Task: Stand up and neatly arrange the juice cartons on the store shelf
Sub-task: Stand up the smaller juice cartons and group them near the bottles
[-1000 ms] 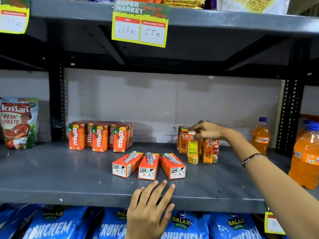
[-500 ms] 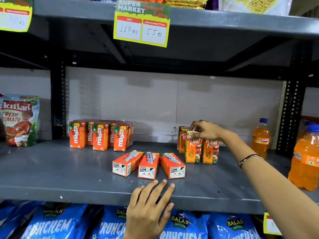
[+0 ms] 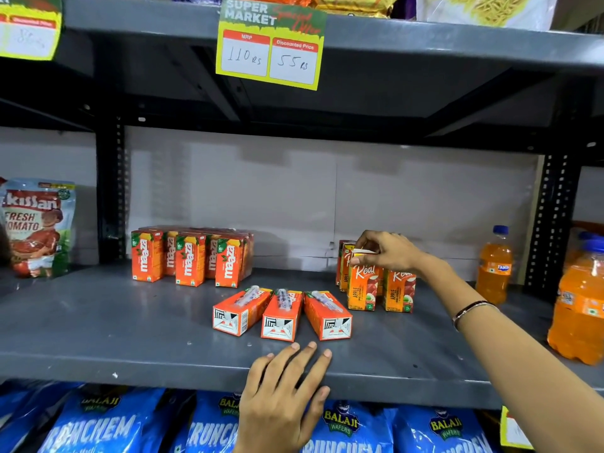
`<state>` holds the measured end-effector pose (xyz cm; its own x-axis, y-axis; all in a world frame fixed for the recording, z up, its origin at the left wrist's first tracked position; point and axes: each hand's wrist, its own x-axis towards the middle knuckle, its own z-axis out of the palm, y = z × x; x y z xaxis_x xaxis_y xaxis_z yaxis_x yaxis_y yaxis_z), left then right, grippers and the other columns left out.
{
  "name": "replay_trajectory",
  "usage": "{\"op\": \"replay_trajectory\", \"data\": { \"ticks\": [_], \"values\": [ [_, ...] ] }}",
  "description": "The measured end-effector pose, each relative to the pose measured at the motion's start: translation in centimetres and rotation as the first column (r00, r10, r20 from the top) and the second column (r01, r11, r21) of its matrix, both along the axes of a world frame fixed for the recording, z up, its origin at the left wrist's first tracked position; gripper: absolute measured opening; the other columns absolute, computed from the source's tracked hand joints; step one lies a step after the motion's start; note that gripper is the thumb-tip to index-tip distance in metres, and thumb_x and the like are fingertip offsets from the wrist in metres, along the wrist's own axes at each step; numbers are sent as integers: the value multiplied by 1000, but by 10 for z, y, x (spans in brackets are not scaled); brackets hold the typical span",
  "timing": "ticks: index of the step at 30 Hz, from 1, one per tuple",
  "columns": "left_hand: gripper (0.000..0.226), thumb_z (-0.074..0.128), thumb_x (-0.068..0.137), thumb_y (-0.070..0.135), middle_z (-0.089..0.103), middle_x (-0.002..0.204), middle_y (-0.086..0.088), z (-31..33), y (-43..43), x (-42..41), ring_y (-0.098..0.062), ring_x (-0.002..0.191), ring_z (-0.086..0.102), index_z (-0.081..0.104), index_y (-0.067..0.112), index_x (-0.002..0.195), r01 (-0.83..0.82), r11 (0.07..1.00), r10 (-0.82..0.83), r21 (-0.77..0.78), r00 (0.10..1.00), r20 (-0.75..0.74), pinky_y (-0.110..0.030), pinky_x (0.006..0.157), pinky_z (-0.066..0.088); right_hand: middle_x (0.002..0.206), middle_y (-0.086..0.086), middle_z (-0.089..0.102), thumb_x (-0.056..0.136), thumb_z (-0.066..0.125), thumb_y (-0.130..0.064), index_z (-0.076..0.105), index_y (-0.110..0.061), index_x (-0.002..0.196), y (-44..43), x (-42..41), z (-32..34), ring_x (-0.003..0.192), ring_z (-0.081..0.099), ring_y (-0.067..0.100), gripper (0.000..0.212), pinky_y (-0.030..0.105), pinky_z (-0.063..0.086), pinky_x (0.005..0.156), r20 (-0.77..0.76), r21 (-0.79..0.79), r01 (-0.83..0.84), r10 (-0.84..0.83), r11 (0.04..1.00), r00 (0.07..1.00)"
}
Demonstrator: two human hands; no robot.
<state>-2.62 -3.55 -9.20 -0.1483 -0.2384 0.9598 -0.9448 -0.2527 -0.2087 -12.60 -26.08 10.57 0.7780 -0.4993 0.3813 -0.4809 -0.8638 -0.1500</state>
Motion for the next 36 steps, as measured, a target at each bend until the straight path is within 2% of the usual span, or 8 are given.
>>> {"op": "replay_trajectory", "data": {
  "ticks": [10, 13, 18, 23, 27, 29, 32, 36],
  "values": [
    [37, 37, 93, 39, 69, 110, 4, 0, 2, -1, -14, 108, 51, 64, 27, 115, -19, 1000, 19, 6, 1000, 5, -32, 89, 38, 124, 9, 62, 80, 60, -48, 50, -18, 120, -5, 3, -7, 110, 59, 28, 51, 44, 49, 94, -14, 2, 10, -10, 1000, 1000],
    [36, 37, 93, 39, 69, 110, 5, 1, 3, -1, -14, 108, 51, 59, 28, 119, -17, 1000, 17, 16, 1000, 1, -32, 89, 38, 130, 9, 58, 81, 57, -49, 49, -20, 123, -3, 2, -8, 117, 53, 28, 52, 46, 43, 100, -20, -121, 49, -52, 991, 998],
    [37, 38, 93, 40, 68, 113, 5, 1, 4, -1, -14, 110, 52, 60, 28, 119, -3, 999, 5, 40, 1000, -29, -32, 90, 39, 118, 3, 62, 81, 57, -46, 57, -23, 113, 41, 17, -12, 109, 54, 21, 39, 38, 43, 89, 359, -284, -9, 115, 959, 926],
    [39, 36, 94, 39, 57, 130, -1, 5, 13, -4, -17, 120, 47, 57, 27, 125, 7, 996, -4, 85, 999, -38, -34, 99, 37, 103, 2, 68, 79, 61, -48, 63, -18, 104, 93, 63, -20, 93, 63, 17, 39, 31, 49, 79, 277, 84, -258, 227, 962, 934],
    [42, 32, 95, 40, 46, 141, -3, 3, 33, 8, -21, 127, 42, 45, 25, 132, -10, 999, 14, 36, 994, -104, -35, 108, 28, 125, 9, 61, 78, 58, -55, 57, -12, 119, 113, 105, -33, 112, 57, 24, 59, 31, 44, 94, -43, 299, -190, 212, 935, 976],
    [43, 31, 95, 39, 44, 142, -5, 1, 50, 24, -22, 129, 40, 43, 24, 133, -62, 998, 63, 11, 987, -147, -36, 111, 25, 128, 11, 57, 78, 56, -56, 51, -8, 123, 115, 118, -39, 106, 57, 24, 66, 29, 44, 88, -196, 379, -112, 198, 919, 960],
    [44, 30, 95, 39, 45, 141, -6, 0, 80, 57, -22, 131, 38, 40, 22, 135, -146, 989, 142, 1, 965, -222, -38, 111, 23, 119, 9, 59, 74, 64, -53, 53, -8, 115, 116, 129, -40, 90, 56, 18, 62, 27, 43, 74, -190, 523, -64, 190, 850, 963],
    [45, 26, 97, 38, 44, 141, -6, 3, 116, 100, -21, 132, 35, 40, 20, 135, -249, 967, 207, -56, 896, -393, -36, 113, 19, 111, 5, 59, 73, 70, -42, 54, -9, 112, 116, 132, -37, 94, 56, 18, 54, 29, 45, 79, -163, 612, -44, 180, 790, 970]
  ]
}}
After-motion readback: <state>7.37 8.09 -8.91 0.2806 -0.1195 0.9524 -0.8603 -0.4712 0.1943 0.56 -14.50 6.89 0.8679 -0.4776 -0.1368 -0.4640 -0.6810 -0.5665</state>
